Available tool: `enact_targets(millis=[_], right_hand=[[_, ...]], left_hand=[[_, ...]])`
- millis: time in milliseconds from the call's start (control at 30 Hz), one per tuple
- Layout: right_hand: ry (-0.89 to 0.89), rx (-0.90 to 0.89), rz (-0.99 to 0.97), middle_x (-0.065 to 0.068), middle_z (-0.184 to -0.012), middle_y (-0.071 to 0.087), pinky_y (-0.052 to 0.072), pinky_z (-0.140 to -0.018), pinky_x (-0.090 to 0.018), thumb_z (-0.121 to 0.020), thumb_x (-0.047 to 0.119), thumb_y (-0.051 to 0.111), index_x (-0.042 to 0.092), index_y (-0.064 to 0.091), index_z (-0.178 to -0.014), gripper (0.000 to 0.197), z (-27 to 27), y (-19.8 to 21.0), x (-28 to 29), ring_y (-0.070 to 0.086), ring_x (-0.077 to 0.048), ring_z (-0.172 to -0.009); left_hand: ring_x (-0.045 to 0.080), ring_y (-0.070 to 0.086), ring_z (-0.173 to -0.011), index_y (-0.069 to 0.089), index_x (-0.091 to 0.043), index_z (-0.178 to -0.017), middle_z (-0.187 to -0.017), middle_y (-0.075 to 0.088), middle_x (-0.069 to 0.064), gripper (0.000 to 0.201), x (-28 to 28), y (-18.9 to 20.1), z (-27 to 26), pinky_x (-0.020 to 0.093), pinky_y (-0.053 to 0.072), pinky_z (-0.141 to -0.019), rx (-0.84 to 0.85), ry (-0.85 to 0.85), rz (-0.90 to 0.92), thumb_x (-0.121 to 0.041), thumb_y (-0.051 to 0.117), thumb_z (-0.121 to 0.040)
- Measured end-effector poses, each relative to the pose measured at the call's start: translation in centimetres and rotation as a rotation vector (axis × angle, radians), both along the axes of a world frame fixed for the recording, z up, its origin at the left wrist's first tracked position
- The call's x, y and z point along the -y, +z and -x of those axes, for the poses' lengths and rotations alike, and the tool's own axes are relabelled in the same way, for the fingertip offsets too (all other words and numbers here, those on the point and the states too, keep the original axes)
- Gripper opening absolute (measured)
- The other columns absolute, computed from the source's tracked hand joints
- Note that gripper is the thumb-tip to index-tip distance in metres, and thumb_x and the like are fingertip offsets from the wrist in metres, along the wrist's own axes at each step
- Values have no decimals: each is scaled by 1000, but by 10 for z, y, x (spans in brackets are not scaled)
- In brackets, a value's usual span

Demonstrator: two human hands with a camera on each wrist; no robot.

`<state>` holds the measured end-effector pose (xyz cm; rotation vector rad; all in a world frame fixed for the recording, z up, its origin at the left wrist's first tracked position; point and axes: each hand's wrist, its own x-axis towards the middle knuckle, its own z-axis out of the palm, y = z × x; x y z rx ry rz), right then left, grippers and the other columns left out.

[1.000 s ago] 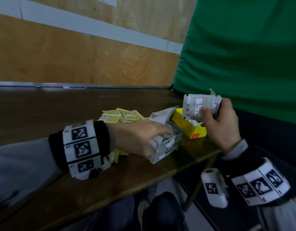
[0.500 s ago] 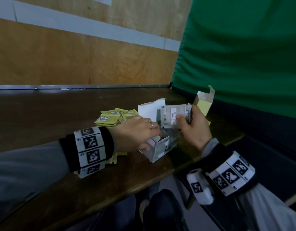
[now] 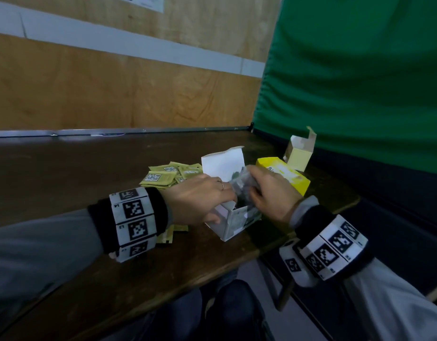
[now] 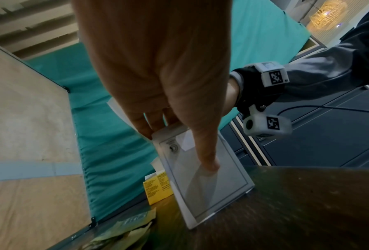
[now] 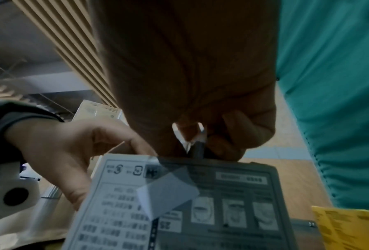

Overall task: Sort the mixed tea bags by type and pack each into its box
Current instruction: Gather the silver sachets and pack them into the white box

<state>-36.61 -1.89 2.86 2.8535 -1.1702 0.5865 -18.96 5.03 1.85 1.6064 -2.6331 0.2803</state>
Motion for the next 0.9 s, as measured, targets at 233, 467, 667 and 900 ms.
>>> enact_targets(millis=[233, 467, 667, 900], right_hand=[[-47, -178, -168, -10, -105, 58, 32, -68, -24, -94, 32, 51, 14, 56, -107, 23, 1, 18, 8, 55, -23, -93], [-80, -119, -188, -4, -147, 40, 24, -107, -23, -101, 25, 36, 14, 46, -138, 39, 24, 2, 11, 35, -16, -134], [-64, -30, -227, 1, -154, 28, 19, -117, -31, -101, 29, 33, 14, 39, -142, 44, 32, -24, 5, 26, -14, -141], [-13, 29, -104, -3, -126, 60, 40, -100, -29, -96, 35, 46, 18, 66, -116, 34, 46, -18, -1, 53, -18, -118]], left_hand=[[12, 42, -115, 32, -22, -127, -128, 34, -5, 72, -10, -1, 2, 29, 44, -97, -300, 60, 46, -28, 80, -73], [11, -15, -146, -20, -18, -149, -159, -15, -1, 117, -2, -11, 7, 37, -15, -115, 107, 17, -10, -52, 67, -79], [9, -2, -147, -12, -22, -152, -161, -4, -2, 111, 5, -9, 15, 41, -20, -110, 126, 26, -109, -53, 66, -79], [12, 14, -146, 18, -31, -150, -159, 19, -6, 87, 1, 14, 21, 47, -10, -115, 29, -72, -169, -53, 64, -80]])
